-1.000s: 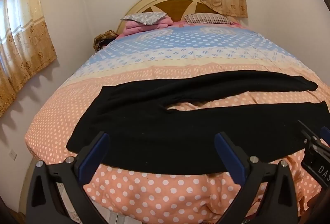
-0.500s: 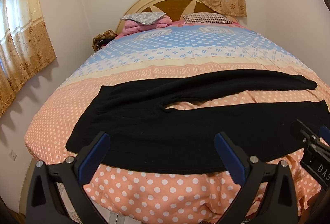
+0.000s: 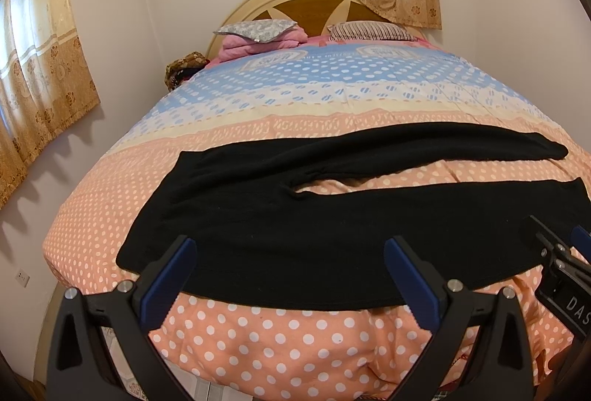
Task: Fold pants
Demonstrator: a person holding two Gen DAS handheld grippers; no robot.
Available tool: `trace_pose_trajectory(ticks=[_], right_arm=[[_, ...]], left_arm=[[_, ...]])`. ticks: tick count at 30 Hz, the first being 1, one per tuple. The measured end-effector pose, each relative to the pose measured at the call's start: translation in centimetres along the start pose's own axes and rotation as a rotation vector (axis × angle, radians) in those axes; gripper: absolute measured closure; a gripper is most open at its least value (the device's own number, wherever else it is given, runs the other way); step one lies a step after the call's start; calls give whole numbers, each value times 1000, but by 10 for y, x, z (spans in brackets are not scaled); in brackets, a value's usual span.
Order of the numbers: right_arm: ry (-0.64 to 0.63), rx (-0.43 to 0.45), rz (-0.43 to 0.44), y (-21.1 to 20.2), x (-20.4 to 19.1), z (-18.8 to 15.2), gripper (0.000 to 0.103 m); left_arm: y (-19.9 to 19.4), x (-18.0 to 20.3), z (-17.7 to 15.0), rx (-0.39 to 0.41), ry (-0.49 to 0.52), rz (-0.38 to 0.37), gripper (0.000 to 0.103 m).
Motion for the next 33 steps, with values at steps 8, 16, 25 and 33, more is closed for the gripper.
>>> trace_pose_trajectory(ticks=[8, 16, 25, 33], right_arm=[[-17, -15, -18, 4, -4, -4, 1], [-5, -24, -22, 4, -2, -4, 1], [-9, -27, -22, 6, 0, -4, 1], [-5, -33, -23, 8, -1, -6, 1]], left_arm=[[1, 1, -2, -8, -4, -2, 0], [2, 3, -2, -7, 8, -5, 0], [3, 2, -3, -15, 5, -6, 0], [5, 3, -5, -19, 10, -7, 0]])
Point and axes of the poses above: each gripper's, at about its wrist camera, not at the fingertips, and y roughly the way its jaws point, x to its right, z to its top, the point moved 9 cm from there along y, roughly the way its jaws point, and after that the axes turned 1 degree about -z, right-handed, at the moved point
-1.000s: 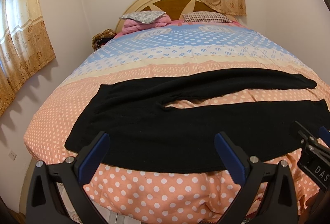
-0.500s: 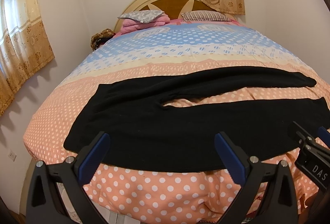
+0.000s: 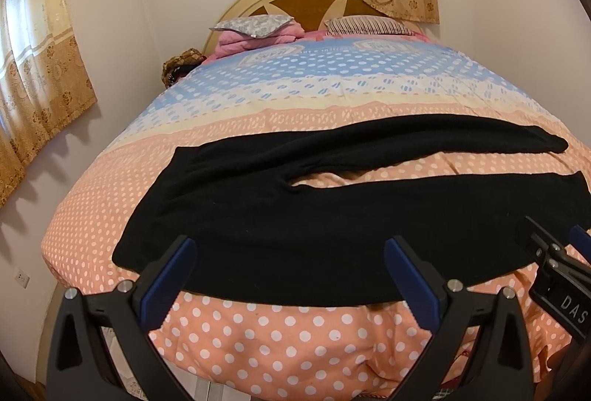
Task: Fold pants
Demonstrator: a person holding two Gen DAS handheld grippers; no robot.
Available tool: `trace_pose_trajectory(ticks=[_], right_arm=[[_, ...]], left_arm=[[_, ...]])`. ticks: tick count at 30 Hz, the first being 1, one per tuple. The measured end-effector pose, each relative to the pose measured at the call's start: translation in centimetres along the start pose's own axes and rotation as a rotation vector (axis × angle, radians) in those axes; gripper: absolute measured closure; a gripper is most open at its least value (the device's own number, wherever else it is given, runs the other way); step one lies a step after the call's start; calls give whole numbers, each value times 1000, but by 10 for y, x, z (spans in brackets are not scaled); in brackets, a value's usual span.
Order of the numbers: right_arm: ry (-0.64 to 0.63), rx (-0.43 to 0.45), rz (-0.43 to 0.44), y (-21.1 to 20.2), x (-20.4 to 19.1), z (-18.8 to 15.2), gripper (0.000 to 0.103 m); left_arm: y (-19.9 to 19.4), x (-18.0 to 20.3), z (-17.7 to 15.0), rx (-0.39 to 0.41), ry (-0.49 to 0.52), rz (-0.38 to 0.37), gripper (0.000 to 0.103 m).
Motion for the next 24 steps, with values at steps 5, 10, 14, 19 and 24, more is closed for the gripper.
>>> trace_pose_trajectory(ticks=[5, 10, 14, 19, 24], right_arm=[[0, 1, 0, 0, 0, 0, 1], [-1, -1, 1, 1, 0, 0, 1], [-1, 0, 0, 1, 0, 0, 1], [-2, 0, -2, 1, 1, 0, 1], [-2, 1, -3, 2, 1, 0, 1]], left_arm=[[1, 0, 0, -1, 0, 2, 0], [2, 1, -1, -7, 2, 1, 0], [2, 1, -1, -5, 1, 2, 0], [2, 1, -2, -7, 1, 1, 0], [2, 1, -2, -7, 0, 1, 0]])
Point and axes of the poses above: each gripper's, at about its wrist camera, not at the fingertips, and y roughly the way its jaws point, x to its right, z to its top, the point moved 9 cm from there along y, roughly the way its jaws point, and after that the axes turned 1 degree about -z, right-handed, at the moved point
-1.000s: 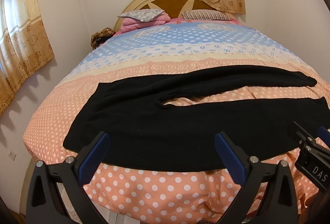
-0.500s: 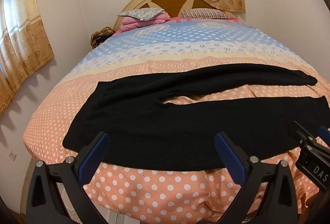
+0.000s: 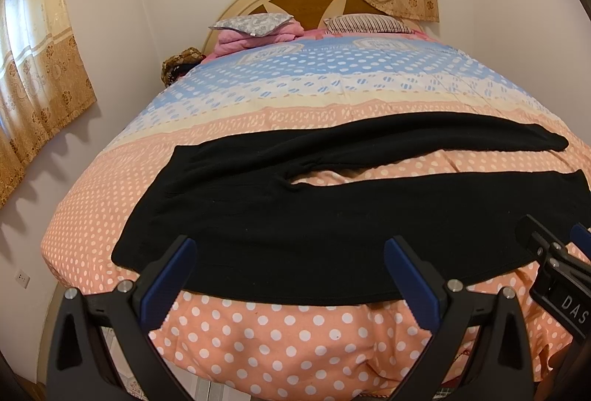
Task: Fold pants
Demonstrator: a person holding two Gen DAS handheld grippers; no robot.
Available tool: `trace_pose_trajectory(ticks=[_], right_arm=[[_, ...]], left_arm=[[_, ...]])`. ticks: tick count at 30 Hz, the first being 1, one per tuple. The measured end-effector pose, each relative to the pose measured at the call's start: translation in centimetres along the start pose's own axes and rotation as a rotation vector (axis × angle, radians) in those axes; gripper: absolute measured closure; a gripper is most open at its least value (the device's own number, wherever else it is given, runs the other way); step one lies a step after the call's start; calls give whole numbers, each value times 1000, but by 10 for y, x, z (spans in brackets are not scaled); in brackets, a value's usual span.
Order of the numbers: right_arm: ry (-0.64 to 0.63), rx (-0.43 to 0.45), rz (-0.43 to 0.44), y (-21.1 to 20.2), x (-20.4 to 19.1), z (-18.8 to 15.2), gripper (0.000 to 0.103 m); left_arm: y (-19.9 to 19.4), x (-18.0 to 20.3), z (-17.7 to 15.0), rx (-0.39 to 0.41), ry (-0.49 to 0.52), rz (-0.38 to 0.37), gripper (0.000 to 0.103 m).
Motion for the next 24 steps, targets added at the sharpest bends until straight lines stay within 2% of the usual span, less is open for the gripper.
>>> trace_pose_trajectory(ticks=[18, 24], right_arm=[[-16, -15, -27, 10, -2, 3, 1], [-23, -8, -23, 16, -5, 12, 1]], left_arm=[[15, -13, -2, -26, -14, 12, 0], [32, -40, 3, -47, -49, 45, 0]])
Point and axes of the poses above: each gripper's, at about its wrist camera, not at the fingertips, and y roughly the way its jaws point, x to its right, z to its top, the point moved 9 cm from there along y, roughly the way its jaws point, and after that the axes turned 1 degree about -z, right-handed, at the moved point
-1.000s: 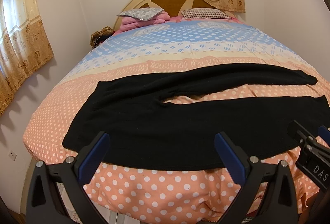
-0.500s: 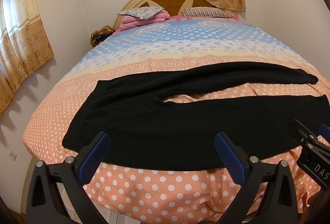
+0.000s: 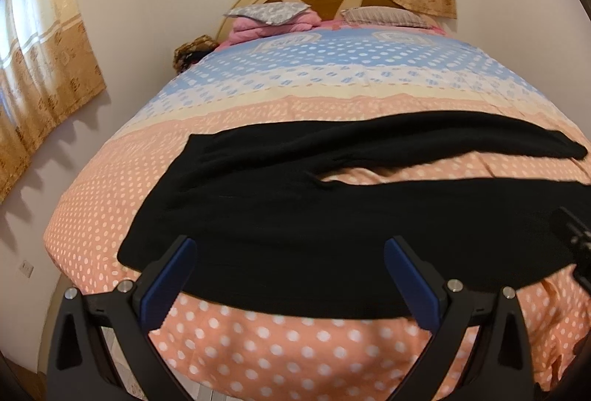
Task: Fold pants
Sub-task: 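Lower both grippers onto the pants waistband and close them on it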
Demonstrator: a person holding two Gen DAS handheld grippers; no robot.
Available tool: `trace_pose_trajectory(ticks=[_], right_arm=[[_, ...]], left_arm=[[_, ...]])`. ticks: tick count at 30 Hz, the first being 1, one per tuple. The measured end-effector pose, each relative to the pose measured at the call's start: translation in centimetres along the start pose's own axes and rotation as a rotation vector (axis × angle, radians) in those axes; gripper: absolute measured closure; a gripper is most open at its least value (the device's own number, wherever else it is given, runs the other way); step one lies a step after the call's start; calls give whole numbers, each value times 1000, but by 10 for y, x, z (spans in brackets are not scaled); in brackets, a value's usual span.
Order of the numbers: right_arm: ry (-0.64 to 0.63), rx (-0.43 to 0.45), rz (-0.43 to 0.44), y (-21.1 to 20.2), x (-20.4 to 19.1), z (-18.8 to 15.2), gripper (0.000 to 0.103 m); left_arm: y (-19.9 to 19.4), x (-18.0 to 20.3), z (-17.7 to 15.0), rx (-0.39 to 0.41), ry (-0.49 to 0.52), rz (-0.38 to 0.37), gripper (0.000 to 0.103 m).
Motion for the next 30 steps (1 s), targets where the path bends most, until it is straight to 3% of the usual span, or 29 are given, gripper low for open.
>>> trace_pose_trajectory(ticks=[19, 26, 28, 30], right_arm=[[-120, -70, 65, 73, -59, 33, 1], [-206, -62, 182, 88, -94, 53, 2], [-246, -47, 194, 91, -101, 60, 7], [-275, -47, 206, 97, -107, 67, 28]], left_arm=[[85, -82, 28, -121, -112, 161, 0], [112, -123, 54, -139, -146, 119, 0], [128, -139, 65, -146, -162, 111, 0], [151, -150, 74, -177, -159, 107, 0]])
Point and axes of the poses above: each gripper's, at about its wrist camera, not at the fingertips, and y roughly the way its jaws point, x to its right, z to its top, the point moved 9 cm from there along y, roughly the way its jaws point, and after that the axes turned 1 degree about -z, right-handed, at the moved point
